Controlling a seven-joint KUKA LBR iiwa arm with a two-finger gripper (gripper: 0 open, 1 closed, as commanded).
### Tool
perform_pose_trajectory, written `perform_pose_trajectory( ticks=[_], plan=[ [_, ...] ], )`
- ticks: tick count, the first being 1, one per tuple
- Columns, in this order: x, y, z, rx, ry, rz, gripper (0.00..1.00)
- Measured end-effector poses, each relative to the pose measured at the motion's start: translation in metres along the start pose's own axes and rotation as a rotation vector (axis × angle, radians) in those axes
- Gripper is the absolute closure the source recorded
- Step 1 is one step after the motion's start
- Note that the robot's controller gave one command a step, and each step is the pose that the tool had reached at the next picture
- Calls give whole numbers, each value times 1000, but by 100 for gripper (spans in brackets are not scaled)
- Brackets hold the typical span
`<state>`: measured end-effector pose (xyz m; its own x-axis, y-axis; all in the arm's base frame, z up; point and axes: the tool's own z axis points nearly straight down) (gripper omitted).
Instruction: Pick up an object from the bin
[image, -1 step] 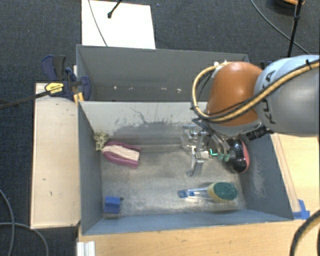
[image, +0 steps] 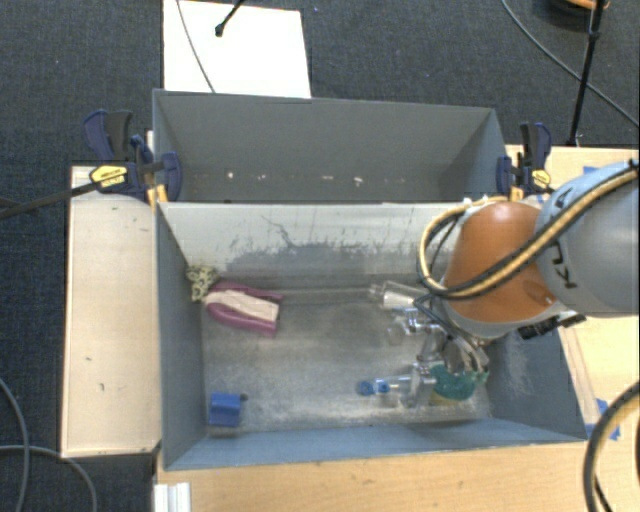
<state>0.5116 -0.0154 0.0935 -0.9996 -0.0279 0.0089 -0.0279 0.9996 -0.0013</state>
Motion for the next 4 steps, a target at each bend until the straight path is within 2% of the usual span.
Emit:
perform_pose_trajectory(
  ticks=[1, 2, 3, 4],
  plan=[
    [28, -14, 25, -2, -8, 19, 0],
    [27, -13, 24, -2, -12, 19, 100],
    [26, -13, 24, -2, -12, 20, 0],
    [27, -13, 24, -2, -12, 21, 100]
  ],
)
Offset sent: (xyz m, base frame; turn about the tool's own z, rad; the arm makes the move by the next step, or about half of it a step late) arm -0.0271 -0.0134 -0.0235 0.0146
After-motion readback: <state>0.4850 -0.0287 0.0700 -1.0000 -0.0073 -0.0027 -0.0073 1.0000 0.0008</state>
